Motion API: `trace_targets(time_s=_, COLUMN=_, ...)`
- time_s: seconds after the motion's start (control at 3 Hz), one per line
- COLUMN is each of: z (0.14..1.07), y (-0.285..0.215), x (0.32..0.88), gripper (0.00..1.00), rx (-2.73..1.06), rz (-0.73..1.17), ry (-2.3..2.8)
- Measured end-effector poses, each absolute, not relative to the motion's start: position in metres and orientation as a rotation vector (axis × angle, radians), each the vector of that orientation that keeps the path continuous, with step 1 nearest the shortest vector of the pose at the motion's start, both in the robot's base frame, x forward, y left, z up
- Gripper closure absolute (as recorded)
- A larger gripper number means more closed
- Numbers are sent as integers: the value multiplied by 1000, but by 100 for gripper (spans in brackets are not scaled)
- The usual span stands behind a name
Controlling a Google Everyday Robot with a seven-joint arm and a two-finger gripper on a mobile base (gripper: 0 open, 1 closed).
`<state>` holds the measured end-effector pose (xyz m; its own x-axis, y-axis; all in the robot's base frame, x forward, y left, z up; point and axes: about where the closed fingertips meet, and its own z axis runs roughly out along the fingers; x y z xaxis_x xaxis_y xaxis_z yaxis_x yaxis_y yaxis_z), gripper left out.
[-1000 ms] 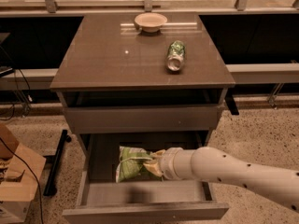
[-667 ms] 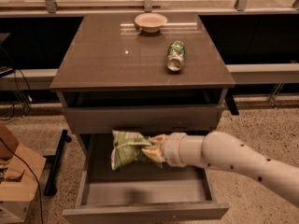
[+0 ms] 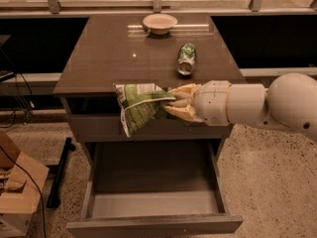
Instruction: Pick green jalapeno chip bag from middle drawer and place on counter
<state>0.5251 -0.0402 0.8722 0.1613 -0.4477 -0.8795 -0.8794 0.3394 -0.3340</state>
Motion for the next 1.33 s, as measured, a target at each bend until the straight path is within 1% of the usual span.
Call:
trace_targets(time_s=0.33, z=872, y=-40, x=525, gripper=100, rx=-1281, rz=476, ry=1464)
trace_targets(time_s=0.67, z=878, y=-33, x=540, gripper=100, rx=-1236, rz=433, ry=1423)
trace_targets(time_s=1.0, z=901, y=-14, x=590, gripper=100, rx=-1274, rz=341, ry=1350)
trace_targets(time_s=1.33, z=928, y=14, x=641, gripper=100, rx=-1327, rz=290, ry=1278)
